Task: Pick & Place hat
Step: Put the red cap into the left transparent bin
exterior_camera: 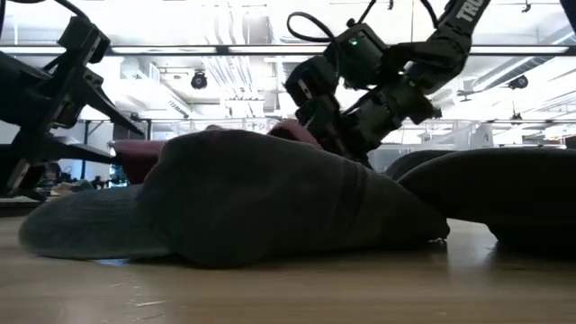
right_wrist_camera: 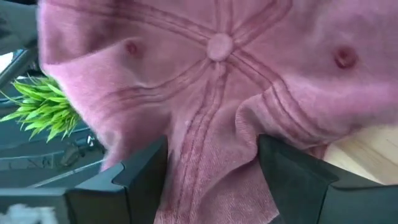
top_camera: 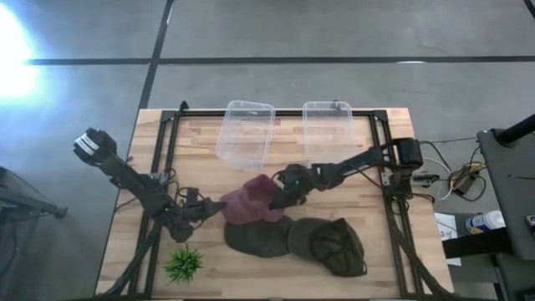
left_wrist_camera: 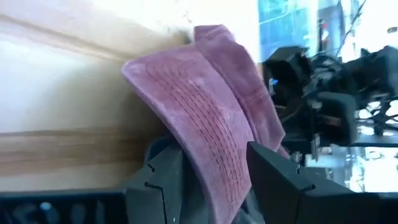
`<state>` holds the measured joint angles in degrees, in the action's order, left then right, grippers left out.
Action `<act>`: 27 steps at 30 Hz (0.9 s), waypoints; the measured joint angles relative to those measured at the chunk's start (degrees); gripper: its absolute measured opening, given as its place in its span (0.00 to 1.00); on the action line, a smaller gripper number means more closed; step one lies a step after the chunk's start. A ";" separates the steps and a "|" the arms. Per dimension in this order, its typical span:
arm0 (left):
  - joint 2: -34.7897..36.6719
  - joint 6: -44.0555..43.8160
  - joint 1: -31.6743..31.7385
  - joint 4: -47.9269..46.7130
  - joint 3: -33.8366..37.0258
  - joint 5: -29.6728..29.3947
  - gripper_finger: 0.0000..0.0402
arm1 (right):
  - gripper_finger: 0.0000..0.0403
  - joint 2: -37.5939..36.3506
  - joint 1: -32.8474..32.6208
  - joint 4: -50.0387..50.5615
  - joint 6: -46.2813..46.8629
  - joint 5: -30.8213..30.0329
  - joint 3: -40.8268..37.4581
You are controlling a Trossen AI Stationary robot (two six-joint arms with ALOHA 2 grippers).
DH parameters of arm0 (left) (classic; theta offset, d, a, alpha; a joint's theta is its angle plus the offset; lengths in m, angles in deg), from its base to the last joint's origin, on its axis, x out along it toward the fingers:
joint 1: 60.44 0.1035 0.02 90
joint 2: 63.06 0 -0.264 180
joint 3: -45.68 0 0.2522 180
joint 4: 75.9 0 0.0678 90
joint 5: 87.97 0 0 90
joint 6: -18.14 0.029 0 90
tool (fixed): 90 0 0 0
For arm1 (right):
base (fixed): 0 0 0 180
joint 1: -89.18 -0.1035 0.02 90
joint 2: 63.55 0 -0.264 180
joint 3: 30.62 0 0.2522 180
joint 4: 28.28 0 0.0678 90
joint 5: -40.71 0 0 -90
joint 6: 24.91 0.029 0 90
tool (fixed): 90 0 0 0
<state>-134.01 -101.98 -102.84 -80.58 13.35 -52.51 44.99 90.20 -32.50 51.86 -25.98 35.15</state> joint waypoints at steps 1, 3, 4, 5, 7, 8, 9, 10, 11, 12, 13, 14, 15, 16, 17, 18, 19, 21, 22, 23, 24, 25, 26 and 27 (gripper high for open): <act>-0.41 -0.03 0.10 0.23 -0.01 0.44 0.40 | 0.61 0.43 0.01 0.78 -0.47 0.45 0.70; -1.47 -0.17 0.38 0.43 -0.15 0.85 0.40 | 0.61 1.57 -0.01 1.91 -1.56 1.46 2.44; -1.84 -0.17 0.50 0.29 -0.15 0.46 0.40 | 0.61 2.27 -0.06 2.36 -2.13 1.99 3.44; -2.28 -0.21 0.86 0.62 -0.15 -0.29 0.40 | 0.61 2.92 -0.11 3.24 -2.70 2.52 4.36; -2.70 -0.14 1.20 1.04 -0.15 -2.10 0.40 | 0.61 4.10 -0.32 5.03 -3.72 2.90 6.31; -2.77 0.21 1.33 1.38 -0.15 -3.03 0.40 | 0.61 4.58 -0.41 5.80 -4.33 2.92 7.26; -2.88 1.01 1.56 2.23 -0.19 -3.33 0.40 | 0.61 4.97 -0.47 6.66 -5.04 3.11 8.10; -2.92 2.36 1.59 2.95 -0.24 -3.44 0.40 | 0.61 5.14 -0.52 7.75 -5.81 3.33 8.92; -2.89 3.78 1.61 3.52 -0.24 -3.44 0.38 | 0.61 5.33 -0.57 8.76 -6.69 3.37 9.78; -2.83 5.15 1.69 3.98 -0.24 -3.42 0.36 | 0.61 5.46 -0.63 9.61 -7.69 3.37 10.60; -2.81 6.34 1.71 4.37 -0.24 -3.36 0.33 | 0.61 5.48 -0.63 10.67 -8.47 3.36 11.35; -2.63 7.26 1.72 4.32 -0.26 -3.28 0.29 | 0.61 5.15 -0.63 12.28 -9.44 3.34 11.92; -2.34 8.06 1.72 4.16 -0.26 -3.27 0.24 | 0.61 4.92 -0.63 14.00 -10.46 3.15 12.51; -2.08 8.81 1.72 4.42 -0.26 -3.40 0.18 | 0.61 4.56 -0.65 15.31 -11.41 2.51 13.17; -1.76 9.61 1.72 4.56 -0.26 -3.72 0.13 | 0.61 4.00 -0.65 16.71 -12.44 2.22 13.63; -1.45 10.28 1.72 4.66 -0.27 -4.29 0.07 | 0.61 3.35 -0.63 18.33 -13.40 2.12 13.97; -1.07 10.83 1.72 4.78 -0.32 -4.52 0.04 | 0.61 2.59 -0.59 19.66 -14.40 1.95 14.33; 0.01 12.35 1.72 4.51 -0.36 -4.75 0.03 | 0.61 0.63 -0.46 22.16 -16.39 1.04 14.60; 0.76 13.37 1.72 4.36 -0.47 -4.86 0.03 | 0.61 -0.60 -0.37 23.97 -17.34 0.47 14.60; 1.63 14.62 1.72 4.27 -0.72 -4.88 0.03 | 0.61 -1.76 -0.27 25.83 -18.34 -0.12 14.66; 2.66 16.21 1.72 4.11 -1.12 -4.86 0.03 | 0.61 -3.15 -0.25 28.11 -19.33 -1.22 14.75; 3.75 18.29 1.72 3.95 -1.69 -4.83 0.03 | 0.61 -4.65 -0.21 30.75 -20.52 -2.59 14.76; 4.84 20.79 1.70 3.87 -2.42 -4.75 0.02 | 0.61 -6.13 -0.22 33.08 -21.49 -4.17 14.74; 6.02 24.09 1.66 3.72 -3.41 -4.57 0.02 | 0.61 -7.82 -0.22 34.98 -22.33 -5.77 14.60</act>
<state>-127.98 -77.88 -101.18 -76.85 9.94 -57.08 37.17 89.98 2.48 29.53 -31.74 49.75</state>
